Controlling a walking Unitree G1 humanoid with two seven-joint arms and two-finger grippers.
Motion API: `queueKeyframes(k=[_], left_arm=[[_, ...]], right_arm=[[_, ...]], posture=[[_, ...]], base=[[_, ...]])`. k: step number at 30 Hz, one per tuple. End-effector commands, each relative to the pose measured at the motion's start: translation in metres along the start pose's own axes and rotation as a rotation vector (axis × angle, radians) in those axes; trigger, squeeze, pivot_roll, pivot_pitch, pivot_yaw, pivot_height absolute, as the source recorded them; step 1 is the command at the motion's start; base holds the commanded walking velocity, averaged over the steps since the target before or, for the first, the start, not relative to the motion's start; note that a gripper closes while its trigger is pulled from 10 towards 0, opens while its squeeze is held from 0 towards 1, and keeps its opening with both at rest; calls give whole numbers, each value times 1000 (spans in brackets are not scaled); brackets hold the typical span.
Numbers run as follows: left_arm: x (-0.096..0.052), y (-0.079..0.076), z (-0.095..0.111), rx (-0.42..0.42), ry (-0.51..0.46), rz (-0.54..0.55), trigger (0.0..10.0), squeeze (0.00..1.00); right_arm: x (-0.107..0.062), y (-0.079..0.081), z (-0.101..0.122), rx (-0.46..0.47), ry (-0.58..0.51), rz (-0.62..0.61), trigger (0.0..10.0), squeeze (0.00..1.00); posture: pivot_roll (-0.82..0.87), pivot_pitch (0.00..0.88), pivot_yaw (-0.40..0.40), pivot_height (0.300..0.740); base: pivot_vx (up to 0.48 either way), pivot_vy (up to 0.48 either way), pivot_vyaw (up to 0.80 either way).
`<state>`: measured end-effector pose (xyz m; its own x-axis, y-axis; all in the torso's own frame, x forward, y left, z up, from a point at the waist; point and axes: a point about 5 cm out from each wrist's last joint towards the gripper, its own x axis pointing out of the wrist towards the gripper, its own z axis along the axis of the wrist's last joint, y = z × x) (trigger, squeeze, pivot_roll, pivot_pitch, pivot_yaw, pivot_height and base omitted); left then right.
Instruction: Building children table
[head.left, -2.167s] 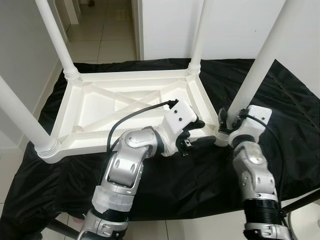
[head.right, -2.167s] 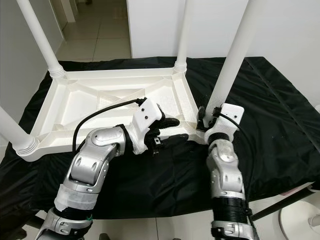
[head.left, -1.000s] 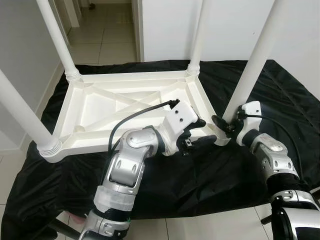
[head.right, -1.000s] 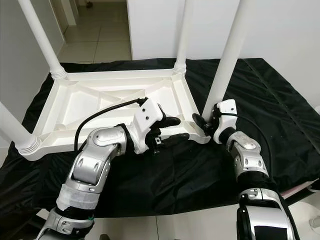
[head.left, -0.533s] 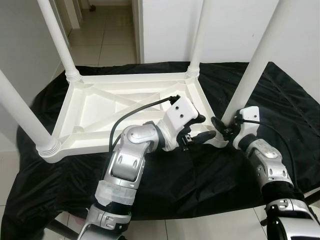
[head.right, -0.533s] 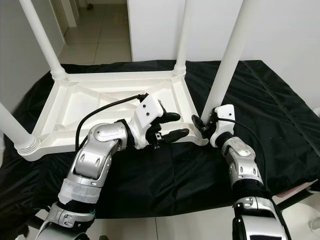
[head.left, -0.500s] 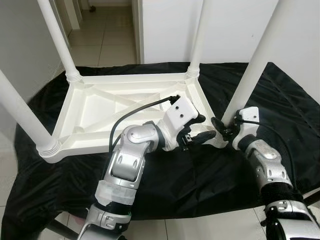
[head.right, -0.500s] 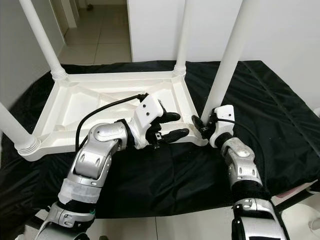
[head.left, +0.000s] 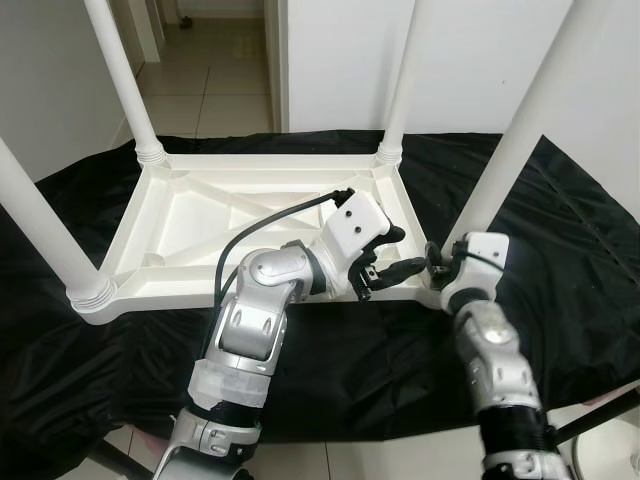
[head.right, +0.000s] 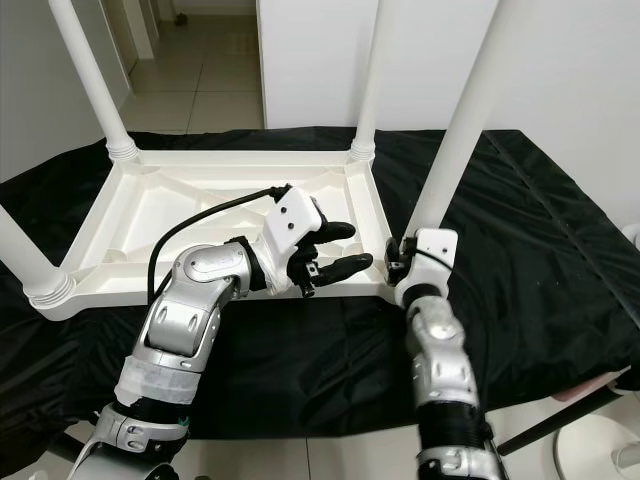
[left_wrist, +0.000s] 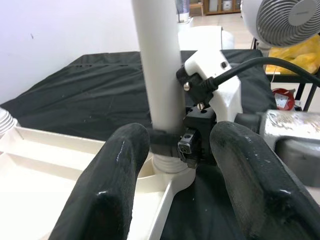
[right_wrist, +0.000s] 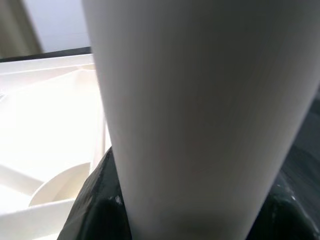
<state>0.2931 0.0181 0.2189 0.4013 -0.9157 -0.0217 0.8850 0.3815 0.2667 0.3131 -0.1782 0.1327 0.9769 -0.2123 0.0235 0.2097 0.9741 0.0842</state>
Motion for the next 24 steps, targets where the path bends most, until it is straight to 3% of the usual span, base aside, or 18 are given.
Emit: queueKeyframes(k=[1, 4, 13, 14, 22, 24], left_arm=[[-4, 14, -7, -10, 24, 282, 10000, 0], [-4, 15, -8, -14, 26, 291, 10000, 0], [-6, 17, -10, -5, 27, 284, 10000, 0], [-6, 17, -11, -7, 26, 286, 10000, 0], [-7, 14, -11, -14, 17, 290, 10000, 0], [-7, 15, -11, -10, 14, 290, 10000, 0]], right_arm=[[-8, -8, -21, 33, 100, -98, 10000, 0], [-14, -4, -21, 64, 84, -192, 10000, 0], [-20, 1, -9, 47, 57, -177, 10000, 0], [-21, 0, -6, 42, 45, -163, 10000, 1000], [-23, -5, 3, 25, 11, -107, 10000, 1000], [-22, -10, 9, 7, -12, -23, 10000, 1000]], posture=[[-42, 0, -9, 740], [-44, 0, -2, 740], [-57, 0, 2, 740], [-61, 0, 3, 740], [-64, 0, 2, 740], [-64, 0, 3, 740]], base=[[0, 0, 0], [0, 0, 0], [0, 0, 0], [0, 0, 0], [0, 0, 0], [0, 0, 0]])
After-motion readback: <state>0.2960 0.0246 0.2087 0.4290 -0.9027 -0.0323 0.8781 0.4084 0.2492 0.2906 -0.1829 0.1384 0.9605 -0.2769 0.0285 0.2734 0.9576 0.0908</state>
